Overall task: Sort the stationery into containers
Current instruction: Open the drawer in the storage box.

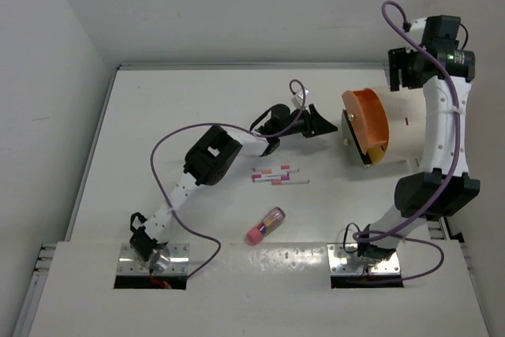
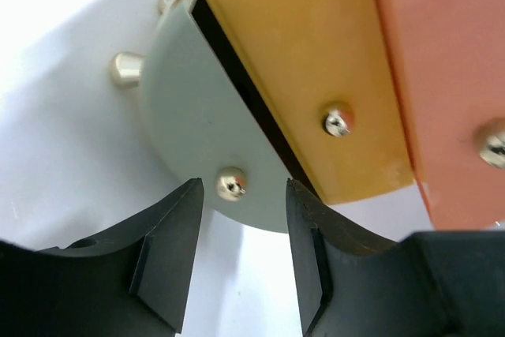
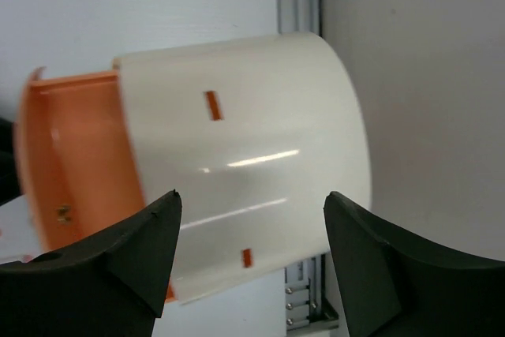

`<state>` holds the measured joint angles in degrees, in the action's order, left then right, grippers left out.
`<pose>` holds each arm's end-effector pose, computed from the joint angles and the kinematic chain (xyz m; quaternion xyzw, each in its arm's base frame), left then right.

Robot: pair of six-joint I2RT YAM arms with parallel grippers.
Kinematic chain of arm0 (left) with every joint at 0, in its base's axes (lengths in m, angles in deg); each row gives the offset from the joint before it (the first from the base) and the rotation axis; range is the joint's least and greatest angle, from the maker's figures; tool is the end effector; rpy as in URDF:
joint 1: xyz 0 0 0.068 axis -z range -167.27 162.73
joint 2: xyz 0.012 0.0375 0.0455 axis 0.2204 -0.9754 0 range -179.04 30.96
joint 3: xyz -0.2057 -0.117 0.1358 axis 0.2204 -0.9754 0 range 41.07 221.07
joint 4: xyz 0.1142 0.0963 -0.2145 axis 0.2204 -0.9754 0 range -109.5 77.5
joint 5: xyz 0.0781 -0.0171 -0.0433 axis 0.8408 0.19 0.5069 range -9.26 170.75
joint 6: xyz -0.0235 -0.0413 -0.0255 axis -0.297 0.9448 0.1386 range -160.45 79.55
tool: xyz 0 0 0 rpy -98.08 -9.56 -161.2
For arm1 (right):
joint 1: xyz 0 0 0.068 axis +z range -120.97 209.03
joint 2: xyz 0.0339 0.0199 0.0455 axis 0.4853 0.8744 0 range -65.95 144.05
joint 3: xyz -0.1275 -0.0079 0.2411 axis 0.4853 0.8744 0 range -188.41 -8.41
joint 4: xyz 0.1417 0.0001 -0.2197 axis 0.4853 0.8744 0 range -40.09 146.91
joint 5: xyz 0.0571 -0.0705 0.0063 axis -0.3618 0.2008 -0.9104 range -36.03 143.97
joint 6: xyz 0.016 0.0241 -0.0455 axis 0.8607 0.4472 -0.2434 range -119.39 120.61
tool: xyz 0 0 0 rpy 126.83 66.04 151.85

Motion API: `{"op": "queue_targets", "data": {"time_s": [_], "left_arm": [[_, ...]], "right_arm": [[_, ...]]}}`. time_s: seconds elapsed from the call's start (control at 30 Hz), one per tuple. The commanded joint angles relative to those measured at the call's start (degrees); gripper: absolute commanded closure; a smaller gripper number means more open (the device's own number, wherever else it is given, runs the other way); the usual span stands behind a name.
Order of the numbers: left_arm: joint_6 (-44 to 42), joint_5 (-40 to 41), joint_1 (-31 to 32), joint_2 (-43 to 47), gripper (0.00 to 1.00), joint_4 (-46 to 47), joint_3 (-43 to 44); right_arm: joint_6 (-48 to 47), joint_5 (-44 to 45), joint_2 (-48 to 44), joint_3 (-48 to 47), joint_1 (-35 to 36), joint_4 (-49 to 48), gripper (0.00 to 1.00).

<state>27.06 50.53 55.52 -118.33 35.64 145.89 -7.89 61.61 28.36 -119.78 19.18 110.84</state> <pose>0.4050 -0.3992 0.1262 0.0444 0.6859 -0.6797 0.2560 0.3295 -0.0620 0.4304 0.0370 0.9176 -0.1228 0.3762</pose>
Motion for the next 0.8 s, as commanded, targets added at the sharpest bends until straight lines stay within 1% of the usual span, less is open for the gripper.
{"op": "queue_targets", "data": {"time_s": [0.0,0.03,0.17,0.4,0.53,0.63,0.77], "left_arm": [[-1.15,-0.63,0.28,4.36,0.48,5.38,-3.12],[-0.8,-0.72,0.37,4.54,0.47,6.43,-3.56],[1.57,-0.46,0.63,4.54,0.48,8.72,-5.58],[1.75,-0.11,1.86,3.84,0.48,9.43,-5.24],[2.54,-0.19,2.21,2.61,0.49,9.6,-4.01],[4.03,-0.11,2.13,1.82,0.49,10.48,-3.74],[4.91,-0.11,2.21,1.37,0.48,11.1,-4.09]], "right_arm": [[-1.79,2.74,0.62,-2.09,-5.08,1.38,0.27],[-1.97,2.04,0.88,-2.18,-6.05,1.91,0.27],[-3.11,-1.04,2.03,-1.92,-10.27,4.02,0.19],[-5.04,-4.55,4.57,-2.18,-13.53,4.9,0.09],[-5.22,-7.37,6.94,-3.85,-15.81,5.96,0.06],[-5.39,-11.93,9.57,-7.18,-17.83,8.59,0.07],[-5.83,-15.19,11.17,-7.54,-19.51,9.21,0.07]]}}
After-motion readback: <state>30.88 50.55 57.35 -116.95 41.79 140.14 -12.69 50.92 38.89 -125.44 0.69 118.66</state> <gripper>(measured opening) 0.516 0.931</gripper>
